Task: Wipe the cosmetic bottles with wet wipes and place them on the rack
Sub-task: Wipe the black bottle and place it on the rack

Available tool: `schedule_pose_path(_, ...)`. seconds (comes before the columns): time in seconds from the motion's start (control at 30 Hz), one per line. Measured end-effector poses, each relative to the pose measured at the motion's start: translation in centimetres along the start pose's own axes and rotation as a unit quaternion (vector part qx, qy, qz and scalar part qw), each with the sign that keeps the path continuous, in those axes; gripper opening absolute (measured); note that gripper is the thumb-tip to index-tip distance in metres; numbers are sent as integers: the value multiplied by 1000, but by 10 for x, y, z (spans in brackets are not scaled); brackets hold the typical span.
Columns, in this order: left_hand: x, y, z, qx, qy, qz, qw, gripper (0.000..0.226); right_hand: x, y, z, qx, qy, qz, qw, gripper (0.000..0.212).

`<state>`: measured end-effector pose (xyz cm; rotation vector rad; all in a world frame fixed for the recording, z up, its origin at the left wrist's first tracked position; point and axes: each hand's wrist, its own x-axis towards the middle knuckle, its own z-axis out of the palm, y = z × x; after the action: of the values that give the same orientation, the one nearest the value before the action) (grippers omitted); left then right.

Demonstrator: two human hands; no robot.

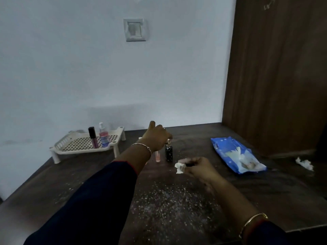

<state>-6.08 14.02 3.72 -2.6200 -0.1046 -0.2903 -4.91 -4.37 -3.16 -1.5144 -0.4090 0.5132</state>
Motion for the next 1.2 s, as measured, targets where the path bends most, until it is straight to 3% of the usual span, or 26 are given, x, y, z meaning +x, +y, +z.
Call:
schedule_pose_path(0.3, -8, 13, -9, -50, 24, -35, 998, 23, -19, -9, -24, 58, 51, 16, 997, 13)
schedule_pose_path(0.57, -51, 54, -49, -234, 8, -9, 972, 15, -68, 2, -56, 125, 152, -85, 977, 16)
schedule_pose_path(0.73, -73, 101, -68, -335, 5, 8, 942, 13, -104, 30, -80, 144, 215, -99, 961, 8)
schedule_pose_path(0.97, -72, 148, -77, -368, 42, 7, 929, 11, -118, 48, -90, -5, 270, -152, 951, 8)
schedule_pose_path(1.07, -65, 155, -76, -432, 16, 2, 902, 6, -120, 43, -87, -90, 270, -194, 939, 25)
schedule_pose_path(1.2, -64, 162, -80, -501, -7, -4, 865, 8, -122, 49, -82, -234, 291, -262, 890, 16)
